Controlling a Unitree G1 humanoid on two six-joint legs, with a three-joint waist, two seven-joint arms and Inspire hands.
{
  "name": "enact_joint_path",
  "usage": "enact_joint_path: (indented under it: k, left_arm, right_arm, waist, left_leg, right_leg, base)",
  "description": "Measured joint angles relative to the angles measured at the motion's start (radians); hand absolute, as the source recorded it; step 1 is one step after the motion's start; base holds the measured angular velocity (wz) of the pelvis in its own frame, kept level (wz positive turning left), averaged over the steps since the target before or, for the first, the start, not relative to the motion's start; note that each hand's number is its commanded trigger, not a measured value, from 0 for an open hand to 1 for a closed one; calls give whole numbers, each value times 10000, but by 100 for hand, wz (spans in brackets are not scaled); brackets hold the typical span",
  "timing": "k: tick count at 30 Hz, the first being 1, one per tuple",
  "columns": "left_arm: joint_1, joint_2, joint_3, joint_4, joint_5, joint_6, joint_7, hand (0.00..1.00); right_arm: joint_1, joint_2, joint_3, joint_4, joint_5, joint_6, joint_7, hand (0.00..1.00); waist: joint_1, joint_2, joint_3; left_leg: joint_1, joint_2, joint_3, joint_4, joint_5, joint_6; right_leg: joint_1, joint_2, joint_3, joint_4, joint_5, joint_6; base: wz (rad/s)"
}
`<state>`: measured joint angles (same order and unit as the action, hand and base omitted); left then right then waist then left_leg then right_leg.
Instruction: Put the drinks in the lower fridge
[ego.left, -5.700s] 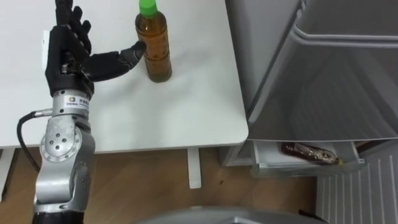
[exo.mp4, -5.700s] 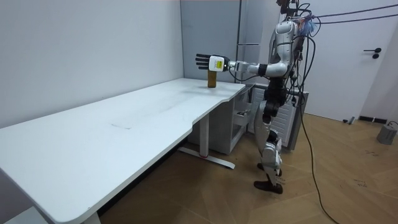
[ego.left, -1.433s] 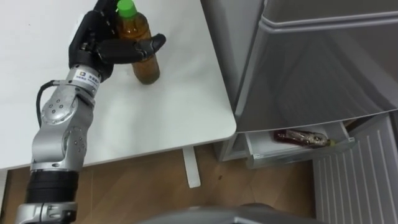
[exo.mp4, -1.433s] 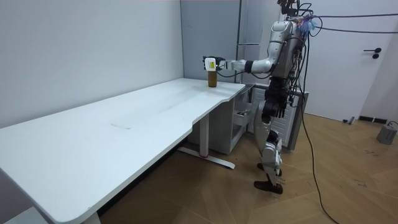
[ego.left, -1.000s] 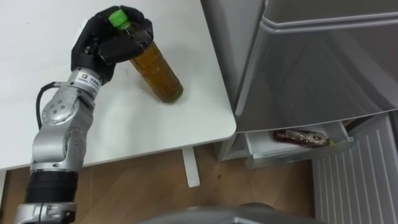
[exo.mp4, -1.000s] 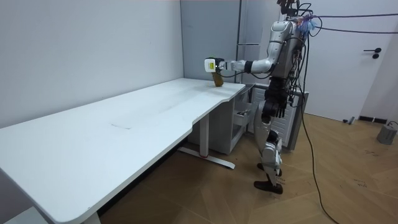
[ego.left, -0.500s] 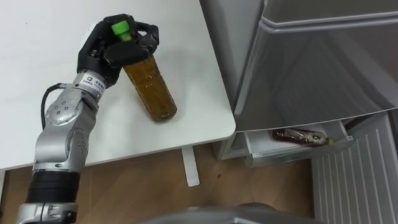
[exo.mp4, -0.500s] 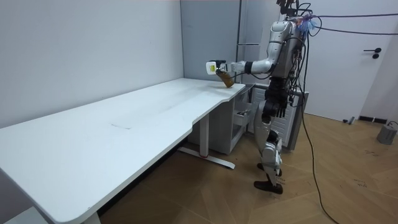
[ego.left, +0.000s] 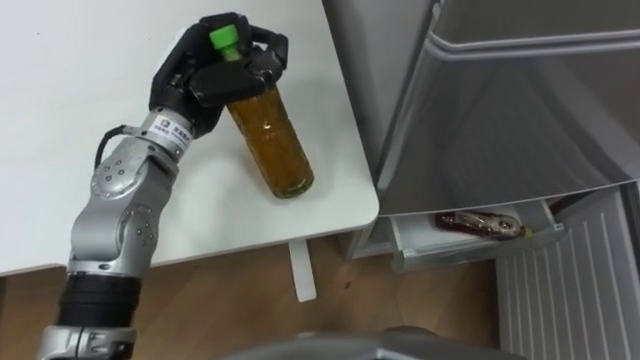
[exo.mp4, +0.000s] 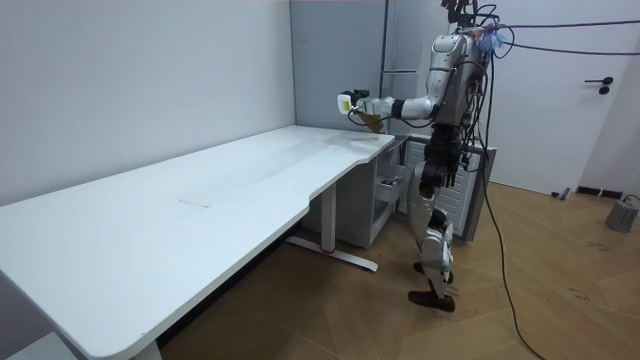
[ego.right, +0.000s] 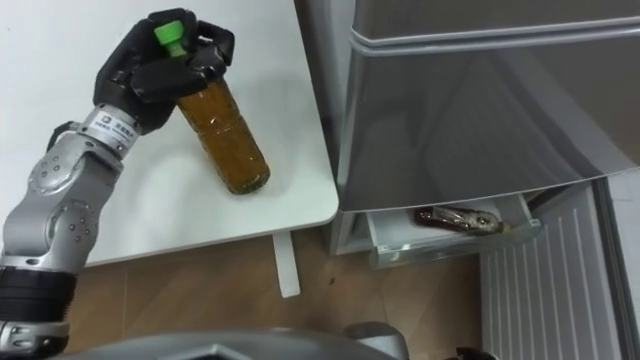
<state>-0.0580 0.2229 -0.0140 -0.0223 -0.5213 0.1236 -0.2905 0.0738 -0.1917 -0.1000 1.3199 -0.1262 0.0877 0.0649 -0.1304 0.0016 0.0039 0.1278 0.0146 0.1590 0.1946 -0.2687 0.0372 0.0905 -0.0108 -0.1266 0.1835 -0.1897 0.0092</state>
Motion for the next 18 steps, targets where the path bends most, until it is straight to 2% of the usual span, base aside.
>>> enact_joint_path:
  k: [4,7,9,12,18]
  left_arm:
    - [272,-183,-6,-712,-15,-1,-27,100]
    - [675,-256,-31,-815,-749,-9,-74,100]
    - [1032,-274,-206,-814,-1489,-9,-107,100]
    - [1257,-315,-383,-814,-2117,-9,-297,100]
    - [1599,-354,-830,-810,-2551,-11,-487,100]
  right_arm:
    - [-95,67,-4,-5,3,13,-328,0]
    - [-179,176,-3,-2,286,-38,-477,0]
    - [-188,288,7,-1,908,-123,-557,0]
    - [-216,324,30,-2,1732,-184,-613,0]
    - [-200,335,542,-295,2451,-243,-609,0]
  waist:
    - [34,15,6]
    - [32,67,-17]
    - [44,86,-4]
    - [174,67,11]
    - [343,45,24]
  left_leg:
    - [-130,-4,-12,23,0,0]
    - [-140,-7,-61,23,0,-1]
    - [-141,2,-74,23,2,-4]
    - [-162,3,-80,17,3,-5]
    - [-310,-9,-74,27,3,-5]
  right_leg:
    - [-62,-13,-20,-36,1,1]
    - [0,-14,-104,-136,1,1]
    - [0,-7,-125,-140,1,1]
    - [-21,-13,-122,-146,1,0]
    - [-153,-17,-73,-138,5,-1]
  base:
    - [4]
    - [3]
    - [5]
    - [1]
    - [0]
